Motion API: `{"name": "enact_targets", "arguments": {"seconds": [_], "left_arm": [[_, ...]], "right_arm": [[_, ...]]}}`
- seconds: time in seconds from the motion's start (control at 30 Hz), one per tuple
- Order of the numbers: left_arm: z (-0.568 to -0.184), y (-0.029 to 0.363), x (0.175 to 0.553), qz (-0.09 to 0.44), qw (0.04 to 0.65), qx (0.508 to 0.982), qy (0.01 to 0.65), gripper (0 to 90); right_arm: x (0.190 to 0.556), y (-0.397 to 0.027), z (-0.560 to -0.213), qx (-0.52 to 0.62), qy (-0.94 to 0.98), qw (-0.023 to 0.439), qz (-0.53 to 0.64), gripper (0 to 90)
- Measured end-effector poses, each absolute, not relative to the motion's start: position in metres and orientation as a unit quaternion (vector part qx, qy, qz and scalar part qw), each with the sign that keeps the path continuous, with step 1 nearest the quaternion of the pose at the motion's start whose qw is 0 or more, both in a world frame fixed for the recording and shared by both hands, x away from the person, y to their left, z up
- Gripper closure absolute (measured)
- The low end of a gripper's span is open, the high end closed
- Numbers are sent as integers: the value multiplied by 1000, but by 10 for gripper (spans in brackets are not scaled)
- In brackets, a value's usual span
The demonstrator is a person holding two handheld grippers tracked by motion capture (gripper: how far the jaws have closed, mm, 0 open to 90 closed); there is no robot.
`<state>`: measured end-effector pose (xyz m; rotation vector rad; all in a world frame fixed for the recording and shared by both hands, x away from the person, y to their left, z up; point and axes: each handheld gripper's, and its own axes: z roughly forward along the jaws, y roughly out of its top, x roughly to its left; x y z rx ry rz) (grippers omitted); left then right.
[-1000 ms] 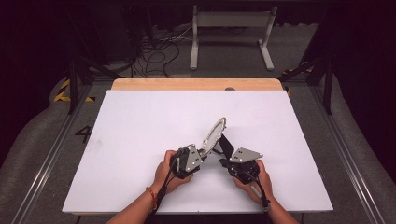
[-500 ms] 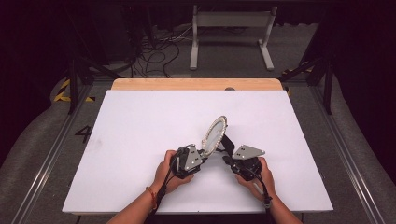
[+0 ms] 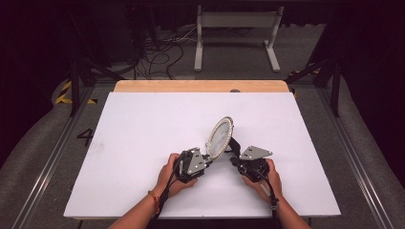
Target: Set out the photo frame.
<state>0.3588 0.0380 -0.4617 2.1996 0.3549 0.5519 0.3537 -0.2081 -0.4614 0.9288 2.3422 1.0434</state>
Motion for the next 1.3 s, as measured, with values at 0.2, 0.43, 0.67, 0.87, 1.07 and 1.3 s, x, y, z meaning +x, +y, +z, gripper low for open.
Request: {"name": "enact_targets", "arguments": {"seconds": [0.2,0.43,0.67,0.87,1.07,1.3], "left_arm": [[-454,45,357,216,411,876,130,736],[-444,70,355,210,407,879,133,712],[-441,112,337,210,416,871,155,650],[-447,150,321,207,416,865,187,513],[-452,169,319,218,419,852,225,333],[-456,169,323,221,413,850,243,204]], "right_arm": [[351,-207,-461,323,843,213,375,836],[344,-208,-454,326,830,204,405,772],[327,-193,-447,316,823,199,428,631],[322,-180,-442,322,807,197,455,531],[327,-171,-441,343,793,200,462,449],[335,-158,-443,360,779,212,467,409]]}}
